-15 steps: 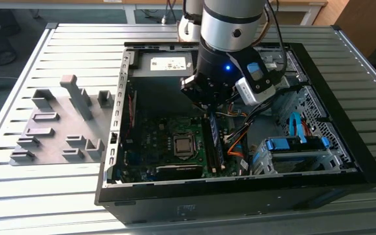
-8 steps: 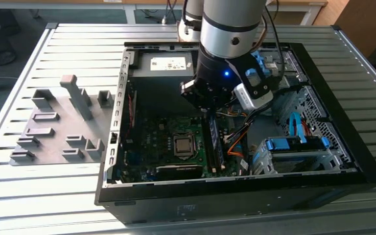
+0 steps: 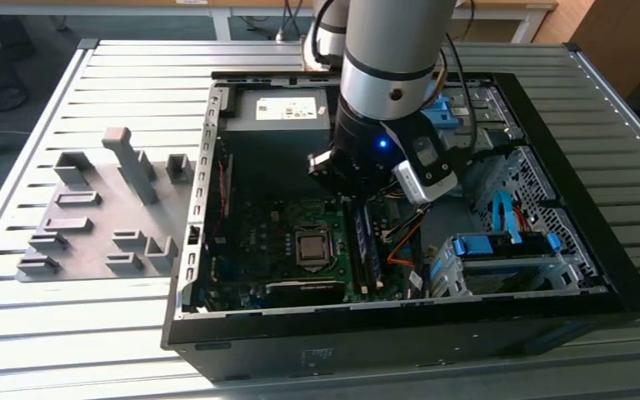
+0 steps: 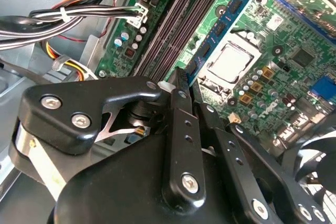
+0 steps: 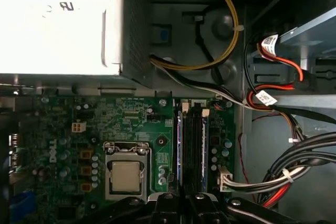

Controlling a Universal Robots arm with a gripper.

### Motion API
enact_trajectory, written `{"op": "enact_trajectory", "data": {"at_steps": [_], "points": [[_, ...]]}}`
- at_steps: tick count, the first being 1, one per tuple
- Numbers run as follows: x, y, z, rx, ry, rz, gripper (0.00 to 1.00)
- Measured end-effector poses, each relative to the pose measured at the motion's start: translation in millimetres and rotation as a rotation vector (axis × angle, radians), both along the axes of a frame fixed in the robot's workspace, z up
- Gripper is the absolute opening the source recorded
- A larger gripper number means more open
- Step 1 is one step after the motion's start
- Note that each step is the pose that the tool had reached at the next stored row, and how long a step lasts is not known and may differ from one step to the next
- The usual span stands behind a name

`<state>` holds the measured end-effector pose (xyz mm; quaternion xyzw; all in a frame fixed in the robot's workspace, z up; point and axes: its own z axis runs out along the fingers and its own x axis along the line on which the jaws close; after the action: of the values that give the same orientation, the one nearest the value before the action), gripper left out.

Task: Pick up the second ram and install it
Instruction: 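Insert the second ram into the second slot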

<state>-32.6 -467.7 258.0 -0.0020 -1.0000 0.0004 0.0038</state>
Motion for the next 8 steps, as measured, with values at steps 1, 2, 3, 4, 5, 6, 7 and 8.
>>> {"op": "enact_trajectory", "data": {"at_steps": [1, 2, 3, 4, 5, 6, 7, 8], "points": [[0.5, -0.1, -1.6, 0.0000, 0.0004, 0.000, 0.15], [0.8, -0.2, -3.4, 0.0001, 0.0006, 0.000, 0.15], [0.8, -0.3, -5.2, 0.0000, 0.0009, -0.001, 0.15], [0.8, -0.3, -7.0, 0.0000, 0.0009, -0.001, 0.15], [0.8, -0.3, -9.0, 0.0001, 0.0009, -0.001, 0.15], [0.8, -0.3, -10.8, 0.0002, 0.0009, -0.001, 0.15], [0.9, -0.3, -12.6, 0.0002, 0.0009, -0.001, 0.15], [0.8, -0.3, -14.2, 0.0001, 0.0010, -0.002, 0.15]]}}
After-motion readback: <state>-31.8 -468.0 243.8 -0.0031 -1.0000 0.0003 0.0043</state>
